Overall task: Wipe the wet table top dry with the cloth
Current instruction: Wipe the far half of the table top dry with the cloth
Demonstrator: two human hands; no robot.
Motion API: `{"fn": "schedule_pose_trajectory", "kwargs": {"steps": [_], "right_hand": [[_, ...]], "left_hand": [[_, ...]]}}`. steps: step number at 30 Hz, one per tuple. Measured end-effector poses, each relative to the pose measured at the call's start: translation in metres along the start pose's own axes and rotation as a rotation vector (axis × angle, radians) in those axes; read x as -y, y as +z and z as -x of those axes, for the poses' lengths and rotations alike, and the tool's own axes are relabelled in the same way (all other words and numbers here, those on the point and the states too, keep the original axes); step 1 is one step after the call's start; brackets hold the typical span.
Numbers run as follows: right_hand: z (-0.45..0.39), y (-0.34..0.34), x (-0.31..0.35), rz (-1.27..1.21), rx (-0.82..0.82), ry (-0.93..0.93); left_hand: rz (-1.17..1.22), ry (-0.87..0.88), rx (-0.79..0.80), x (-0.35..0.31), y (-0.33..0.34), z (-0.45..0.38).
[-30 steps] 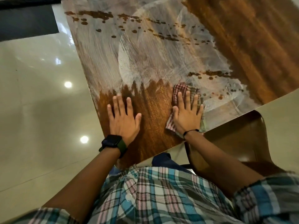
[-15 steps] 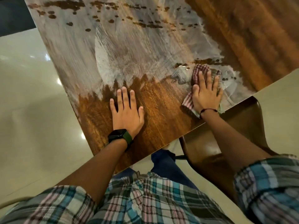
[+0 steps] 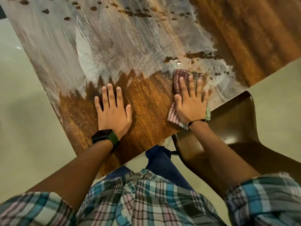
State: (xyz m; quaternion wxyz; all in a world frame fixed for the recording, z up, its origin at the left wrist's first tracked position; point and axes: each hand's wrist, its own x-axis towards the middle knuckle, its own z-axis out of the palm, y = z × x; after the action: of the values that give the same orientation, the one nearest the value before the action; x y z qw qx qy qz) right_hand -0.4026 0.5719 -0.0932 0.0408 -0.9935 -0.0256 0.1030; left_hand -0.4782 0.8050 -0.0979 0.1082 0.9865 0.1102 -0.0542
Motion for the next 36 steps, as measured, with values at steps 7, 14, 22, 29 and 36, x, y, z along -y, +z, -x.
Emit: {"fn": "schedule_pose_trajectory", "kwargs": {"steps": [7, 14, 22, 29, 36], "right_hand": [[-0.039, -0.015, -0.01, -0.079, -0.056, 0.247], [0.038, 0.005, 0.031, -0.075, -0.037, 0.189], [-0.056, -0.021, -0.084, -0.107, -0.093, 0.441], [-0.054, -0.026, -0.076, -0.147, -0.092, 0.588], [0.003, 0.0, 0.0, -0.08, -0.034, 0.324]], "left_hand": [[0.015, 0.0, 0.026, -0.018, -0.003, -0.004], [-0.002, 0.179, 0.053, -0.079, 0.004, -0.027], [-0.005, 0.173, 0.071, -0.081, 0.006, -0.03], [0.009, 0.17, 0.069, -0.08, 0.007, -0.029], [0.0, 0.158, 0.077, -0.083, 0.007, -0.031]]}}
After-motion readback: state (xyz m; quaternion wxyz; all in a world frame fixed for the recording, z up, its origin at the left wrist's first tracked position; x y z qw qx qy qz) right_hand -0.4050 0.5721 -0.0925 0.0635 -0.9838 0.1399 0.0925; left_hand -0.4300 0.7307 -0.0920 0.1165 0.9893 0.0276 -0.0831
